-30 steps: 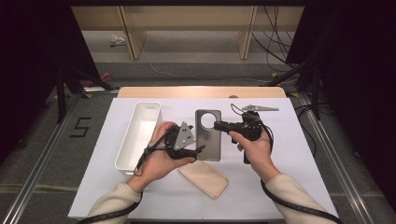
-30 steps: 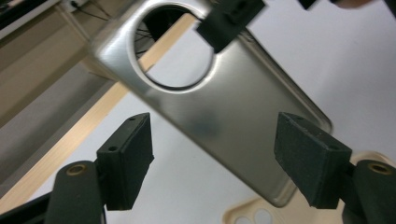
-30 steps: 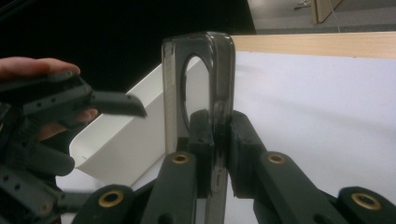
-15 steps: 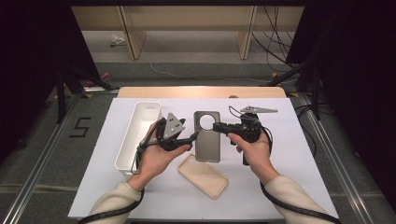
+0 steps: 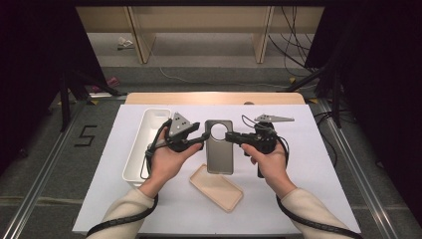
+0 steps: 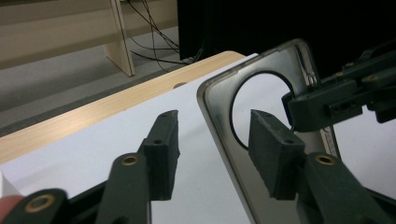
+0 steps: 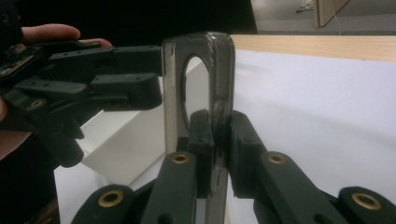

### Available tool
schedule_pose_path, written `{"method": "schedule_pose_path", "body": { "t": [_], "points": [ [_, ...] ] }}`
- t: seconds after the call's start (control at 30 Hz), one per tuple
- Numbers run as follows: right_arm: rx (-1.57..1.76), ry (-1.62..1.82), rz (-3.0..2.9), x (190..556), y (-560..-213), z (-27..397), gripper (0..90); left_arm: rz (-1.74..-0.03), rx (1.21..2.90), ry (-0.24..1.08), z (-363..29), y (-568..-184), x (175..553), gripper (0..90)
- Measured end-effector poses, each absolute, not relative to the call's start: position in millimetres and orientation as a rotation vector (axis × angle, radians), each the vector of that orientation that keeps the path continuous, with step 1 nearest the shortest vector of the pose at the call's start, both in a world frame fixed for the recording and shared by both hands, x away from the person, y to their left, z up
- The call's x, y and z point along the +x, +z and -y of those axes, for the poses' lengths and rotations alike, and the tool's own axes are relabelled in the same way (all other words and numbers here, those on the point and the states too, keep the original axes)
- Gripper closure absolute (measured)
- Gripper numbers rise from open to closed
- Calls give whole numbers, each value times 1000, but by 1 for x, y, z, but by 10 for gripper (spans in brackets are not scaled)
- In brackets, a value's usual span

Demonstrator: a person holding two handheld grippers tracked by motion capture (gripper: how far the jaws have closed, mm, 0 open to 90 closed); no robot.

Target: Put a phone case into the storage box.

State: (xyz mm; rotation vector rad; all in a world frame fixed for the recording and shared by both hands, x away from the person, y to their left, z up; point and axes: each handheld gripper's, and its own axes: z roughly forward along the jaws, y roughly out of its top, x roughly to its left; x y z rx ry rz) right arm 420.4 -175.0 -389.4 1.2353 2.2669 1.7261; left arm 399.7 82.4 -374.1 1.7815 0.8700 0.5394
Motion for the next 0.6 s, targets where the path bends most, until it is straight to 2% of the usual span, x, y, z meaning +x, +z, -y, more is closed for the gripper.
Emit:
{"method": "schedule_pose_path", "body": {
  "t": [0.17,0.6],
  "points": [
    [1232,1730,-2269,420,-390,174,817,-900,1763,502,-81,-372,403,611],
    [1221,1738,-2267,419,-389,173,817,-966,1718,430,-82,-372,409,748]
  ]
}}
